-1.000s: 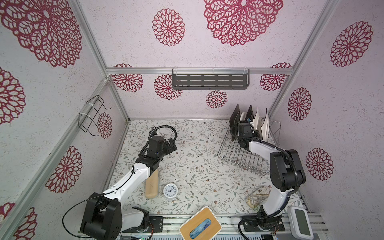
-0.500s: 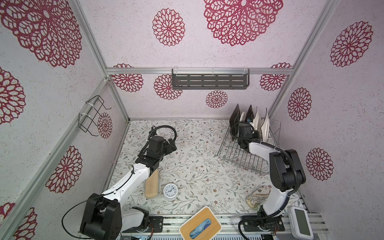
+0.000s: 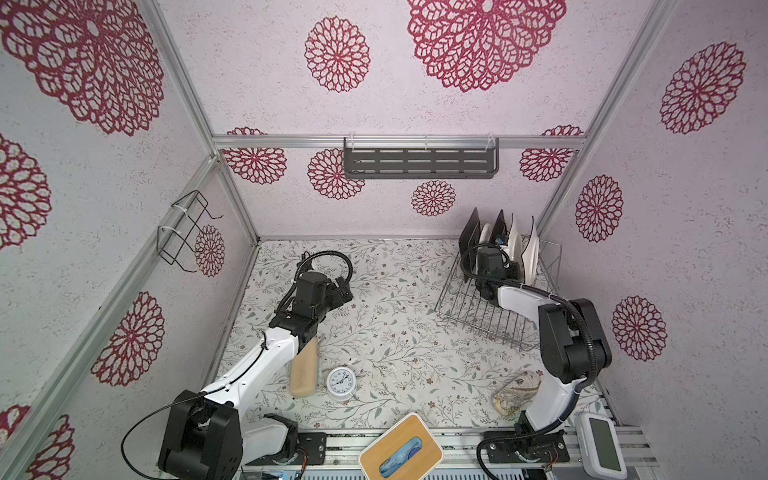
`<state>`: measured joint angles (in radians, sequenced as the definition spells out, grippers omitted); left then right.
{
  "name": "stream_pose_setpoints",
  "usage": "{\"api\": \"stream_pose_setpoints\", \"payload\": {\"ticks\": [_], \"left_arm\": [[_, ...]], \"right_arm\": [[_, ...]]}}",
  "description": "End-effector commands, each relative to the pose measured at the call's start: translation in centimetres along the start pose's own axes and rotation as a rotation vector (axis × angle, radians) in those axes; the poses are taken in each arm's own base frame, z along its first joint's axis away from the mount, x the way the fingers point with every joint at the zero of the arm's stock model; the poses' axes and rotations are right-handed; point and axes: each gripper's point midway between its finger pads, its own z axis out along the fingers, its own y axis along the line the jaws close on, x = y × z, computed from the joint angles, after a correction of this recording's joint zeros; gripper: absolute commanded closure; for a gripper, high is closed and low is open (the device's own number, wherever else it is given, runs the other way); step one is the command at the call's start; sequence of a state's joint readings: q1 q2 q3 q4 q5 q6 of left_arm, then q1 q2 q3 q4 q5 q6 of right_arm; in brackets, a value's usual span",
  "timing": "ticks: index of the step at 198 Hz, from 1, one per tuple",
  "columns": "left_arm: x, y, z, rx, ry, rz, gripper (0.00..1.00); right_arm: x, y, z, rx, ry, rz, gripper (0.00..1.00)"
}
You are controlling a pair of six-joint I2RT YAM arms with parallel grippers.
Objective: Unload the plates from the dish rack
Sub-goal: 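Close the right gripper on the rim of the outermost white plate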
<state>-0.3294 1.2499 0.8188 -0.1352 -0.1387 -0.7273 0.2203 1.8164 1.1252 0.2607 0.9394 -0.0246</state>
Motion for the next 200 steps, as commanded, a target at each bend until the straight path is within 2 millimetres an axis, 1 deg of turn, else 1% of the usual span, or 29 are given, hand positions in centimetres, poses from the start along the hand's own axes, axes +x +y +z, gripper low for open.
{"api": "stream_pose_setpoints", "payload": {"ticks": [1,22,57,115,200], "left_arm": [[-1.0,-0.9,-0.8,0.026,-0.028,-0.001,0.03],[-1.1,-0.9,-0.9,0.024,-0.033,0.0,0.03],[-1.2,-0.7,-1.1,0.017,-0.039,0.003,0.03],[-1.3,-0.9,-1.2,0.023,-0.04,0.0,0.03],[-1.4,-1.0,-1.6,0.028,-0.045,-0.004,0.03]], "right_arm": [[-1.2,-1.7,-0.4,0.059,-0.03,0.019,1.0],[-1.6,-1.9,-0.7,0.057,-0.045,0.041,1.0],[-2.6,-2.8,-1.3,0.075,-0.08,0.067,1.0],[-4.3,-4.2,-2.5,0.112,-0.138,0.073,1.0],[-6.3,-5.7,-4.1,0.115,-0.193,0.106,1.0]]}}
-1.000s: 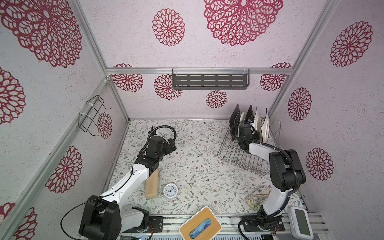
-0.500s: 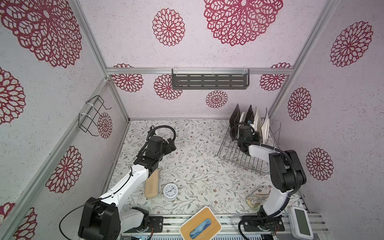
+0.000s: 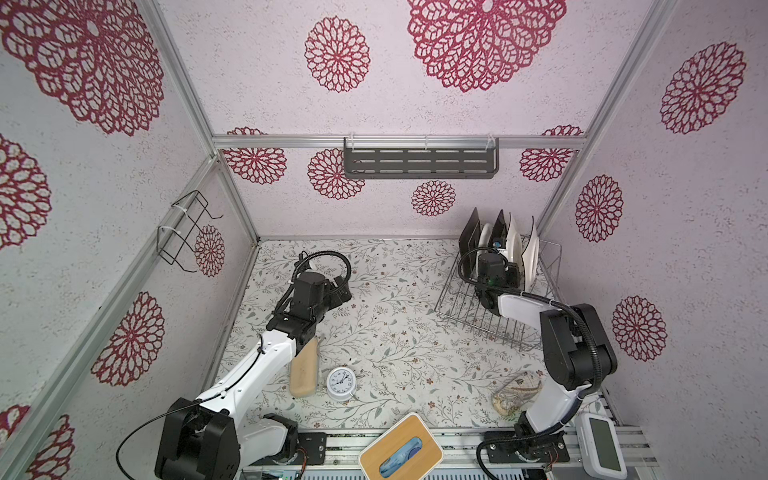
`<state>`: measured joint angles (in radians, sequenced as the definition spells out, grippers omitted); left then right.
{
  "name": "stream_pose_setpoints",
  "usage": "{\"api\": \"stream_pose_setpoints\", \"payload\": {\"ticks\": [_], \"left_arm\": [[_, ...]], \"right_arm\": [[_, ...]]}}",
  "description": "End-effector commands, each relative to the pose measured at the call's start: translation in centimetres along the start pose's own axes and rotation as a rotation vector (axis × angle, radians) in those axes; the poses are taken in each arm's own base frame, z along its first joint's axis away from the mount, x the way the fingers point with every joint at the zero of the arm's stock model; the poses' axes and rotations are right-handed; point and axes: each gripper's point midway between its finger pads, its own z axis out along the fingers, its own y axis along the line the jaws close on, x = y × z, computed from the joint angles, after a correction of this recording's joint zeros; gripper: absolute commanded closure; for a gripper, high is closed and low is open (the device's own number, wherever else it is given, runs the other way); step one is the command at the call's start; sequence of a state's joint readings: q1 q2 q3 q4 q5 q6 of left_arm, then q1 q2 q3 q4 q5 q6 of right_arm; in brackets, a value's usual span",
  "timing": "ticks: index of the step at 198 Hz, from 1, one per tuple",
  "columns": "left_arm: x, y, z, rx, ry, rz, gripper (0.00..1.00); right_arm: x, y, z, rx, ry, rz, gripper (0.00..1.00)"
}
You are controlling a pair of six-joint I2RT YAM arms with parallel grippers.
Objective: Unload the plates from the dish rack
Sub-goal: 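Close the right gripper on the rim of the outermost white plate, then lift the white plate upward out of the rack with the right gripper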
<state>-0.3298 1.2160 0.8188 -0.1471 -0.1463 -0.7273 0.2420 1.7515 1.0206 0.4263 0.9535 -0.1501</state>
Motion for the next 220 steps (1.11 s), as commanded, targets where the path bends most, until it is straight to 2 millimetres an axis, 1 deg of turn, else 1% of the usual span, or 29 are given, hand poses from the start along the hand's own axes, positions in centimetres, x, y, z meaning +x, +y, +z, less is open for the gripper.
{"api": "stream_pose_setpoints", "payload": {"ticks": [1,56,112,220], "left_arm": [[-0.8,-0.8,-0.7,0.02,-0.024,-0.001,0.03],[-0.9,-0.8,-0.9,0.022,-0.029,-0.003,0.03],[-0.9,-0.8,-1.0,0.021,-0.03,-0.003,0.03],[-1.2,-1.0,-1.6,0.03,-0.04,-0.01,0.03]], "right_arm": [[-5.6,-5.1,-2.0,0.12,-0.11,0.13,1.0],[-6.9,-5.9,-2.8,0.125,-0.138,0.143,1.0],[-8.2,-7.1,-3.8,0.141,-0.178,0.188,1.0],[-10.4,-8.0,-5.5,0.095,-0.218,0.219,1.0]]}}
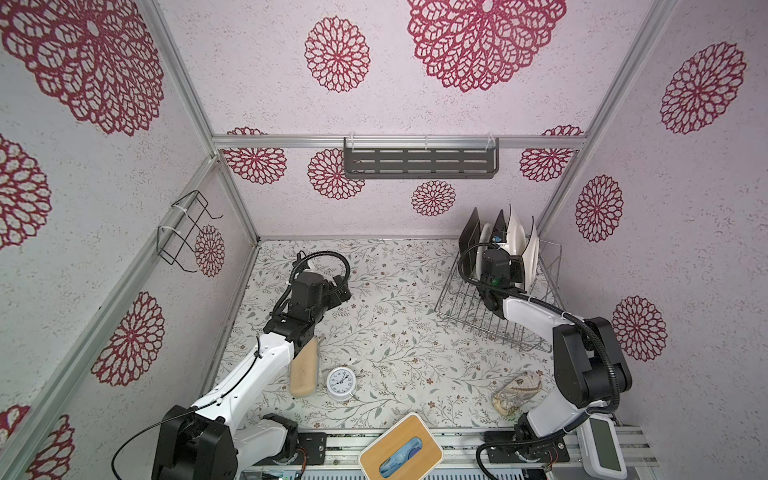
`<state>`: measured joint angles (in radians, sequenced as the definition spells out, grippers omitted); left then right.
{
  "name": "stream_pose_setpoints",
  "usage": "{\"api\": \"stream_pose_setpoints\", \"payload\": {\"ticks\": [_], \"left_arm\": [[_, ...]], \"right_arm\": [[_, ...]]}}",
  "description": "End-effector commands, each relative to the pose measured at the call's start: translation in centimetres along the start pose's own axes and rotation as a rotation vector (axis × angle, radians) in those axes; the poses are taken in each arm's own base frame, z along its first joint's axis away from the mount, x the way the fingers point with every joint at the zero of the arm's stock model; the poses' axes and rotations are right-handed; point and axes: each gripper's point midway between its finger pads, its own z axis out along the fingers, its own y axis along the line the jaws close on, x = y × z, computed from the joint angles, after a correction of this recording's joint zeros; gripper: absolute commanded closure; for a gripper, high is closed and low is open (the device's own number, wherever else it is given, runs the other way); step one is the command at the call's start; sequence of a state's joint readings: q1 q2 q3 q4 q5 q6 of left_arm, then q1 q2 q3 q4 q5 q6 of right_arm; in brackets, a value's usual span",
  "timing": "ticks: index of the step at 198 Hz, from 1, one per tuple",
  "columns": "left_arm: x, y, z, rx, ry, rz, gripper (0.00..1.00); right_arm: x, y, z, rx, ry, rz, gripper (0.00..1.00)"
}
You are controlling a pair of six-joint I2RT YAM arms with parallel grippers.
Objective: Unload the plates from the dish rack
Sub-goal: 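Lift the white plate upward out of the rack with the right gripper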
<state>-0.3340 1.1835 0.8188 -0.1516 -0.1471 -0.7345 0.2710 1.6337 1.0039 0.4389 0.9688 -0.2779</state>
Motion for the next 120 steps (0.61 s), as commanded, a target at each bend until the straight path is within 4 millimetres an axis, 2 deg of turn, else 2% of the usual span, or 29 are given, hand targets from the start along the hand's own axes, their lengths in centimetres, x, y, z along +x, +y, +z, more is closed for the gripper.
{"api": "stream_pose_setpoints", "payload": {"ticks": [1,120], "left_arm": [[-0.6,-0.5,-0.7,0.01,-0.02,0.0,0.03],[-1.0,-0.4,-1.9,0.012,-0.043,-0.012,0.03]], "right_arm": [[-6.9,-6.0,-2.4,0.103,-0.141,0.256,1.0],[-10.4,-6.6,-4.4,0.065,-0.186,0.284,1.0]]}}
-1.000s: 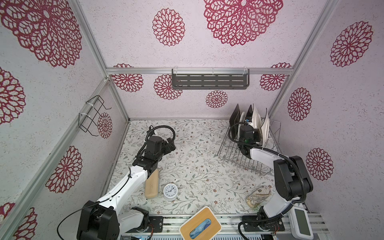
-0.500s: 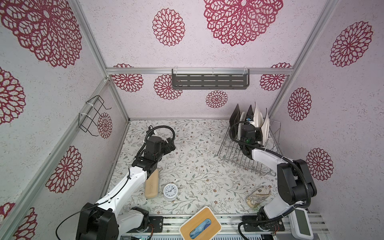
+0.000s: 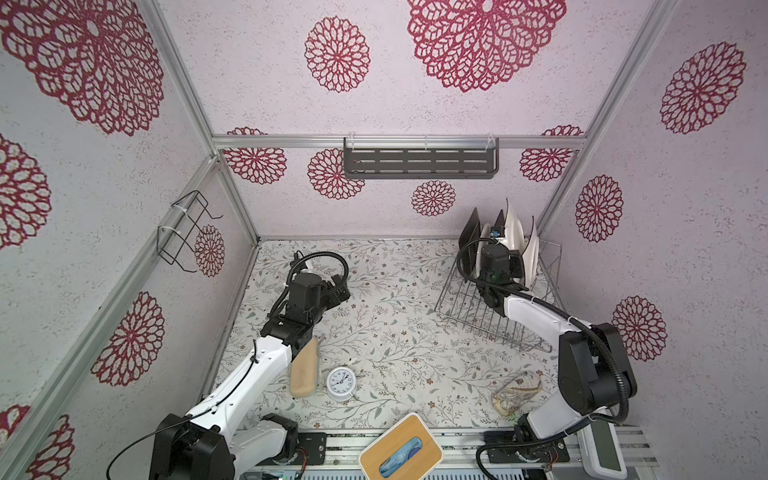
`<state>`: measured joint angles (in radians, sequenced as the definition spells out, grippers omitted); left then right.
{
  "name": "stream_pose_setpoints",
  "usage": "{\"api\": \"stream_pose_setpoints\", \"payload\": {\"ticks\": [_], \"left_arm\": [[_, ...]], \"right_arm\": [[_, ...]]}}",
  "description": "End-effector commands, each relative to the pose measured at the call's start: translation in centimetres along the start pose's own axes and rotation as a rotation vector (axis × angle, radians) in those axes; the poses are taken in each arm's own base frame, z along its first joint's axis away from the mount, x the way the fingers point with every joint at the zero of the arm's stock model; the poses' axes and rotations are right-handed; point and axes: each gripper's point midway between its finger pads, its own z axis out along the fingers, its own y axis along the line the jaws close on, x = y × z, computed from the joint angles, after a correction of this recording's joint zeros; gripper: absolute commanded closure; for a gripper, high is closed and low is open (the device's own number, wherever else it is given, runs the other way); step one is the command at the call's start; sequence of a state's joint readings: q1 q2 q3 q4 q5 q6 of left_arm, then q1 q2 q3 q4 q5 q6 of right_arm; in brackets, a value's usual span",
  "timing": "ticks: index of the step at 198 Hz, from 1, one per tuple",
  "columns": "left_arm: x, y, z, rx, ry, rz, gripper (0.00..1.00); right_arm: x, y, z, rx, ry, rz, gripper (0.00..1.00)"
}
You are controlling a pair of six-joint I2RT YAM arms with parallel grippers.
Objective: Unload the plates from the dish rack
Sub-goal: 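Lift the white plate upward out of the rack with the right gripper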
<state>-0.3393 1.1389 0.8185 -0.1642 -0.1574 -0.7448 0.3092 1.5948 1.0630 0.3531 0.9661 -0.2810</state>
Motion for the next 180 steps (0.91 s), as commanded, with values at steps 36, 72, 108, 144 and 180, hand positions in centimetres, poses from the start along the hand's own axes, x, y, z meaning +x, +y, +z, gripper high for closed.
{"api": "stream_pose_setpoints", "payload": {"ticks": [36,72,108,144,180], "left_arm": [[-0.3,0.0,-1.0,-0.002,-0.018,-0.001,0.03],[-0.3,0.0,-1.3,0.002,-0.018,-0.004,0.03],[-0.4,0.0,-1.7,0.007,-0.021,-0.012,0.03],[0.0,-0.2,-1.8,0.016,-0.01,-0.027,0.03],[0.0,-0.1,-2.2,0.013,-0.02,-0.04,0.03]], "right_arm": [[-8.7,-6.6,-3.7,0.098,-0.181,0.283,1.0],[-9.5,-7.1,-4.7,0.099,-0.196,0.293,1.0],[-10.3,-7.7,-5.6,0.094,-0.216,0.313,1.0],[-11.3,-8.0,-6.7,0.075,-0.233,0.325,1.0],[-12.2,-8.5,-7.9,0.055,-0.251,0.342,1.0]]}}
